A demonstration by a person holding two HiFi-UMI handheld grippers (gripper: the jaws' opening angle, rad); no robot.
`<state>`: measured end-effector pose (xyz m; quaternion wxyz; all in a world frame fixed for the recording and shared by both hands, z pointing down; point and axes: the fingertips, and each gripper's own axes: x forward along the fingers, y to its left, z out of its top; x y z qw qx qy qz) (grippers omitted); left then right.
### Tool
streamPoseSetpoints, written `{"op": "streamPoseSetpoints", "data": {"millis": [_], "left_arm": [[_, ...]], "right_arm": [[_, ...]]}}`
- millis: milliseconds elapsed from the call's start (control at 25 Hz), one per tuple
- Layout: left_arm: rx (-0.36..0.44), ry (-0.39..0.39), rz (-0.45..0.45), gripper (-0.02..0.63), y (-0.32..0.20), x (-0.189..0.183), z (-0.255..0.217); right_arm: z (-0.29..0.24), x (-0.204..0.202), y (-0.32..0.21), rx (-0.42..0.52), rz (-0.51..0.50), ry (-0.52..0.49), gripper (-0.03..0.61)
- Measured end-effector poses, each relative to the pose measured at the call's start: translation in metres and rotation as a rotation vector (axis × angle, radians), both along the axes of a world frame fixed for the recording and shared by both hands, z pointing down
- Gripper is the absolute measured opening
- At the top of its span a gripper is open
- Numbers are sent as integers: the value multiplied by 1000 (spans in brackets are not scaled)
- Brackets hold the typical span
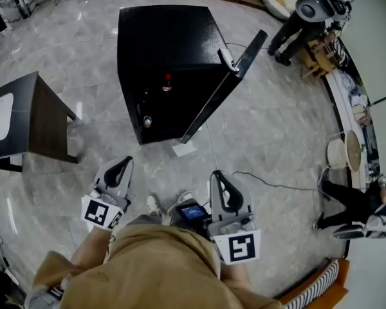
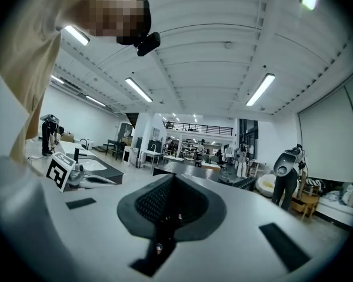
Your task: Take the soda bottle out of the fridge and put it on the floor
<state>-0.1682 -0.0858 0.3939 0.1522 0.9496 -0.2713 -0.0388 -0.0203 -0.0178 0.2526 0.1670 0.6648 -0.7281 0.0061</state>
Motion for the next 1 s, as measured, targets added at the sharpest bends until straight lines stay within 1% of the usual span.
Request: {"op": "streamPoseSetpoints", "data": {"millis": [120,320,440,520,640,720,840,1000], "left_arm": [[-21,41,3,0,-1,7,0],[-1,46,-12,0,-10,19,-1],[30,30,-28,0,-20,27,-6],[48,8,-21,1,-27,37,-4],[31,-26,-24,1,-37,56,13],[23,-49,-48,0,-45,71,26],[35,-93,-76,2,-68,95,43],[63,-106,-133,1,-100,122,54]], "right_arm": [[1,-1,-1,4,-1,8,3],[3,4,-7,12,-14,6,3],[4,4,-15,23,-40,-9,3],[8,6,-22,24,-52,-27,3],[20,20,-28,0,-45,-51,3],[27,33,-31,-12,-57,-49,3],[40,52,-39,-19,-67,-70,3],[62,75,-56,-54,-81,-93,3]]}}
